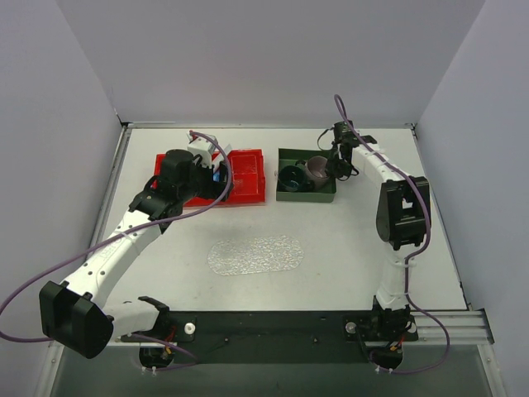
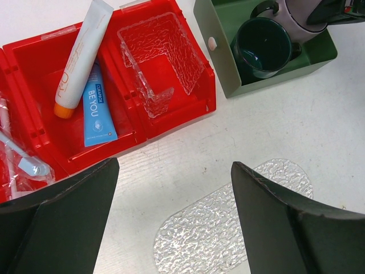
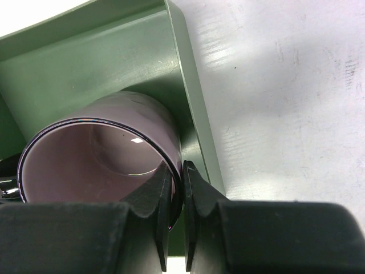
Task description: Prepare toiletry sets of a toothbrush and toothpaste on the tray
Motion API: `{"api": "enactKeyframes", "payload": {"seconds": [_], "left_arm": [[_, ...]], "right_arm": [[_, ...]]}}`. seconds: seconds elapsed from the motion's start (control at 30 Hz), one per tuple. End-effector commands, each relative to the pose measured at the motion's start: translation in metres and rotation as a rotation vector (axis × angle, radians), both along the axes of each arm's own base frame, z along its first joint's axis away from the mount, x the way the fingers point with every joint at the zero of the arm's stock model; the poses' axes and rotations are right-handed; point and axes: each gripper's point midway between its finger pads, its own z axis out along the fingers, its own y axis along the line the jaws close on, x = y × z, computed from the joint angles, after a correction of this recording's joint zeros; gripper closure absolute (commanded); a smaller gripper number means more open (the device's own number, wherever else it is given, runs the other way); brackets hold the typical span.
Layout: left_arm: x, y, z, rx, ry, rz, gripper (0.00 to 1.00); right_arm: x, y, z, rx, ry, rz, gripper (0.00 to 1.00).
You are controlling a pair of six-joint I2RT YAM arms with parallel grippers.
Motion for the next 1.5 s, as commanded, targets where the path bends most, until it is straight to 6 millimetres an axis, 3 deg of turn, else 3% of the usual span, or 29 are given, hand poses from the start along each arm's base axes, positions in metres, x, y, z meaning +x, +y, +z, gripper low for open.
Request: {"api": "enactKeyframes", "payload": {"seconds": [0.0, 0.23, 0.37, 0.53, 0.87, 1.2, 1.3, 1.47], "left_arm": [[0.003, -0.004, 0.007, -0.010, -0.031, -0.018, 0.09], [-0.001, -0.012, 0.011, -0.029, -0.048, -0.070, 0.09], [-0.003, -0.017, 0.015, -0.046, -0.058, -0.101, 0.09], [-0.007, -0.027, 0.019, -0.078, -0.078, -0.157, 0.09], [-0.035, -0.060, 0.038, -0.182, -0.151, -0.380, 0.09], [-0.050, -0.078, 0.034, -0.175, -0.145, -0.438, 0.09], [-0.043, -0.067, 0.036, -0.155, -0.151, -0.353, 0.09], [-0.014, -0.011, 0.039, -0.111, -0.171, -0.052, 0.07]], "right_arm": [[0.019, 0.001, 0.062, 0.005, -0.160, -0.027, 1.00], [0.023, 0.001, 0.103, -0.006, -0.263, 0.029, 1.00], [0.017, 0.006, 0.127, -0.009, -0.311, 0.074, 1.00], [0.001, 0.016, 0.143, 0.001, -0.338, 0.131, 1.00], [-0.062, 0.045, 0.166, 0.057, -0.336, 0.278, 1.00], [-0.129, 0.076, 0.157, 0.004, -0.292, 0.389, 1.00], [-0.147, 0.085, 0.148, -0.024, -0.272, 0.412, 1.00], [-0.172, 0.100, 0.136, -0.046, -0.254, 0.398, 1.00]]}}
